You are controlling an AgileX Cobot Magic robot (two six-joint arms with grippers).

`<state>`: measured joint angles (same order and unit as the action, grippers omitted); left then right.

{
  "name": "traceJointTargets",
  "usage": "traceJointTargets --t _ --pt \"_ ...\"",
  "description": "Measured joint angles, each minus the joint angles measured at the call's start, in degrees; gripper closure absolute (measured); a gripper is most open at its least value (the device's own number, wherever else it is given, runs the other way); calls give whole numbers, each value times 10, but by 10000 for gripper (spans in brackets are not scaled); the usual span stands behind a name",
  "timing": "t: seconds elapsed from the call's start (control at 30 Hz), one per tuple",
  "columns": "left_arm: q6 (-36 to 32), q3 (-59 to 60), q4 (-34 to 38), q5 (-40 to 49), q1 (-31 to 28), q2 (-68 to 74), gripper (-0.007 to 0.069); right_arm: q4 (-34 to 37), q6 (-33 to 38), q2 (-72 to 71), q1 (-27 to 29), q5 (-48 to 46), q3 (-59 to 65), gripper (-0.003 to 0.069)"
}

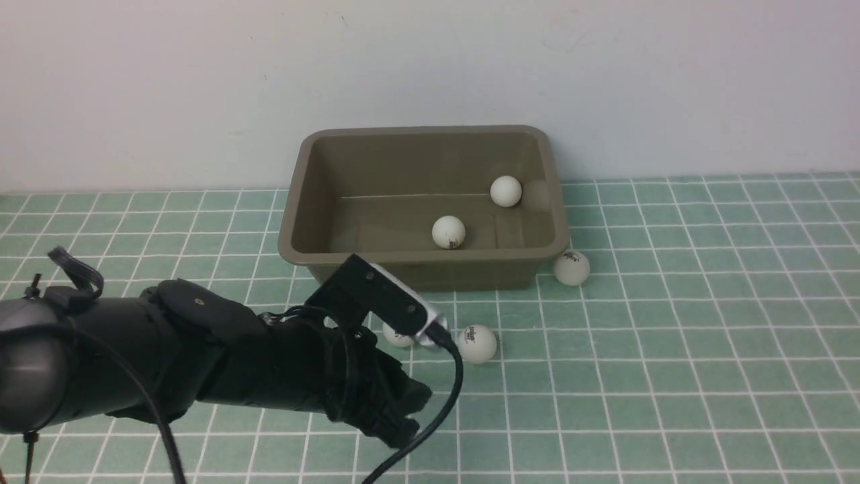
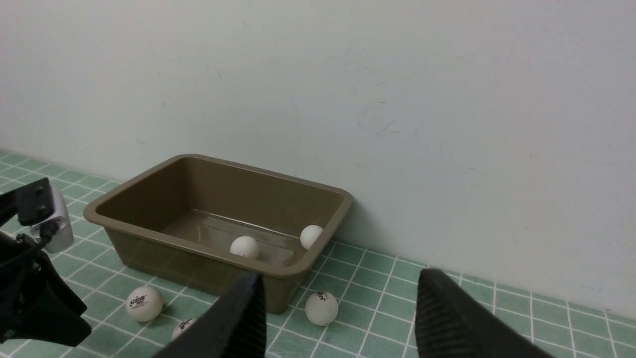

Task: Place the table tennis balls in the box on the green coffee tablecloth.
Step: 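Reach for and grasp a ping pong ball on the table beside the basket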

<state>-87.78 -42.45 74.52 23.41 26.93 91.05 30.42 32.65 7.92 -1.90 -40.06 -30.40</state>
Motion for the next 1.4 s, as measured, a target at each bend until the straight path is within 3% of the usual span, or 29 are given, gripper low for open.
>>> traceJointTargets --t 0.1,0.3,0.43,0.5,0.63,0.7,0.77,0.9,1.07,1.4 --pt "-43 0 -11 95 0 -22 304 0 0 0 0 0 0 279" --pt "-9 0 -20 216 0 -40 304 0 0 0 0 0 0 279" --pt "98 0 -50 300 0 -47 304 0 0 0 0 0 0 279" --pt "199 0 -108 305 0 -48 304 0 0 0 0 0 0 279" --pt "310 0 -203 235 0 -48 304 0 0 0 0 0 0 279" --pt "378 0 -262 115 0 -48 304 0 0 0 0 0 0 279" --pt "406 0 -269 19 0 -48 304 0 0 0 0 0 0 279" --pt "416 0 -260 -87 0 -48 304 0 0 0 0 0 0 279" --pt "416 0 -255 -155 0 -43 304 0 0 0 0 3 0 279" --pt "405 -59 -253 -168 -1 37 304 0 0 0 0 9 0 279"
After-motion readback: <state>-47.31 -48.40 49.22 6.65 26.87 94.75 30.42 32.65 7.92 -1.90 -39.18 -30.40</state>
